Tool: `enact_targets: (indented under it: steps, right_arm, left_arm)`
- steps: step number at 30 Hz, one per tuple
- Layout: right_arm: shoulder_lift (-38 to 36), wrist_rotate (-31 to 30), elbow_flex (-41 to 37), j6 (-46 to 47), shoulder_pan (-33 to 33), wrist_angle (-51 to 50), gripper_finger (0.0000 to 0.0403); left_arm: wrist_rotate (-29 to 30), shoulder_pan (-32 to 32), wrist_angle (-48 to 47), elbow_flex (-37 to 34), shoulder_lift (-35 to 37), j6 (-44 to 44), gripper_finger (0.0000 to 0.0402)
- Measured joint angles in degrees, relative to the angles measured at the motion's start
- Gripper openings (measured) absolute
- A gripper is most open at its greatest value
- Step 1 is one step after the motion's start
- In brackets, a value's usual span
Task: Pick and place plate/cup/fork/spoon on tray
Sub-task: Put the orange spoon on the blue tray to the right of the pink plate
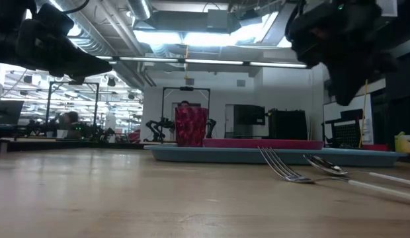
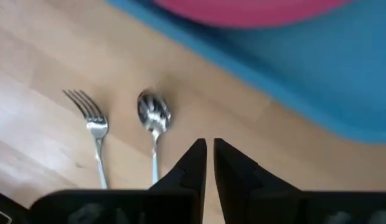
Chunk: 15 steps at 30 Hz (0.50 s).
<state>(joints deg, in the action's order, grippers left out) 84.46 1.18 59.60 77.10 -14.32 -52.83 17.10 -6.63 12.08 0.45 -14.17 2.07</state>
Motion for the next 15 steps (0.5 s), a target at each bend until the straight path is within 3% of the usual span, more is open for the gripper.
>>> enact_targets:
  steps: [5, 10, 15]
  right_arm:
    - [1.2, 1.4, -0.5, 2.8, -2.5, 1.7, 0.0035]
    - [4.4, 2.3, -0.5, -3.8, -6.3, 8.9, 0.0035]
    - [7.1, 7.8, -0.5, -6.7, -8.7, 13.0, 0.0035]
  left_arm:
    - [0.0, 0.0, 0.0, 0.0, 0.0, 0.0, 0.0082]
    - [0.0, 0.0, 0.0, 0.0, 0.0, 0.0, 0.0082]
    - [0.0, 0.0, 0.0, 0.0, 0.0, 0.0, 0.0082]
